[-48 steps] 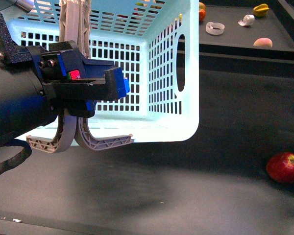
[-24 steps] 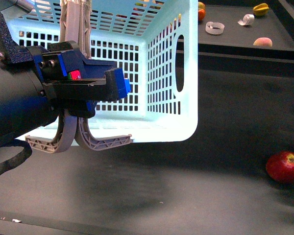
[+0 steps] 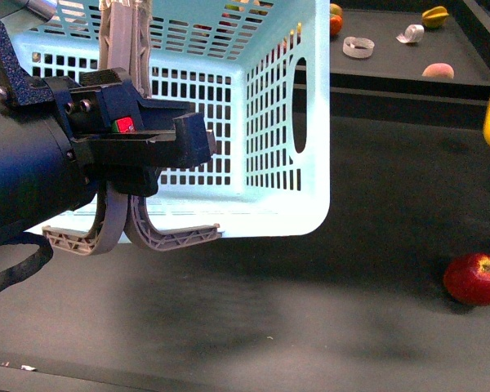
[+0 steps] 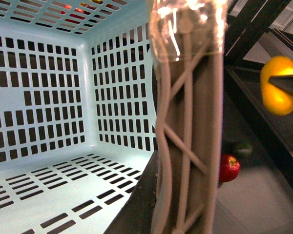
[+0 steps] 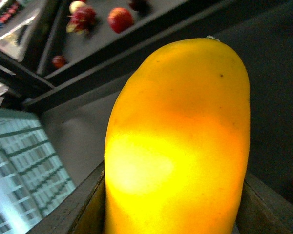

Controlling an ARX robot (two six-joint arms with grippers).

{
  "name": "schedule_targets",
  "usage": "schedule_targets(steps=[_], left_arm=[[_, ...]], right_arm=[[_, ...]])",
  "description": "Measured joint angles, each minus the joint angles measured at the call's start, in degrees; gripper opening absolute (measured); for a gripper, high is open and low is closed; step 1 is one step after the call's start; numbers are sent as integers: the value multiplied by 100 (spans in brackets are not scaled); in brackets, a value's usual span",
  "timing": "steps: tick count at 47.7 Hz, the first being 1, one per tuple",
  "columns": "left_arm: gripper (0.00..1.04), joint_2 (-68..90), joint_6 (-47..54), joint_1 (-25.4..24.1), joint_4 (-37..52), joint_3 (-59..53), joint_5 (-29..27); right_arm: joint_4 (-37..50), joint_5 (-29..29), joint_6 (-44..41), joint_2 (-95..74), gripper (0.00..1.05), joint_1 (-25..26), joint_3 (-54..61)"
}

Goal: Pick mango with right arm and hold basket with left

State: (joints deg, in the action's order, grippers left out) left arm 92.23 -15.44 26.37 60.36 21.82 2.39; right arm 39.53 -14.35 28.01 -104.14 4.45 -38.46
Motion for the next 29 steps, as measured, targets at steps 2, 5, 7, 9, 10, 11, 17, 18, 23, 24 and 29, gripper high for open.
schedule_targets(steps=[2, 5, 7, 9, 10, 11, 17, 18, 23, 24, 29], left_arm=[[6, 0, 0, 0, 0, 0, 7], [6, 0, 0, 0, 0, 0, 9], [6, 0, 0, 0, 0, 0, 9], [6, 0, 0, 0, 0, 0, 11], [6, 0, 0, 0, 0, 0, 11], [6, 0, 0, 0, 0, 0, 9], [6, 0, 0, 0, 0, 0, 4], [6, 0, 0, 0, 0, 0, 2], [6, 0, 0, 0, 0, 0, 2], [6, 0, 0, 0, 0, 0, 2], [6, 0, 0, 0, 0, 0, 7]], right_arm=[[-48, -2, 42, 254, 61, -254, 15], [-81, -28, 74, 448, 61, -511, 20], [-98, -35, 92, 553, 61, -708, 20], [-118, -15, 109, 627, 61, -909, 15], [-127, 0, 120, 658, 61, -1043, 11], [-131, 28, 129, 667, 61, -1110, 9], [-258, 221, 186, 660, 61, -1869, -94], [-275, 275, 184, 649, 61, -1980, -125], [-334, 466, 192, 581, 60, -2503, -400], [-350, 509, 192, 560, 60, -2581, -461], [-431, 627, 205, 380, 60, -2933, -774]])
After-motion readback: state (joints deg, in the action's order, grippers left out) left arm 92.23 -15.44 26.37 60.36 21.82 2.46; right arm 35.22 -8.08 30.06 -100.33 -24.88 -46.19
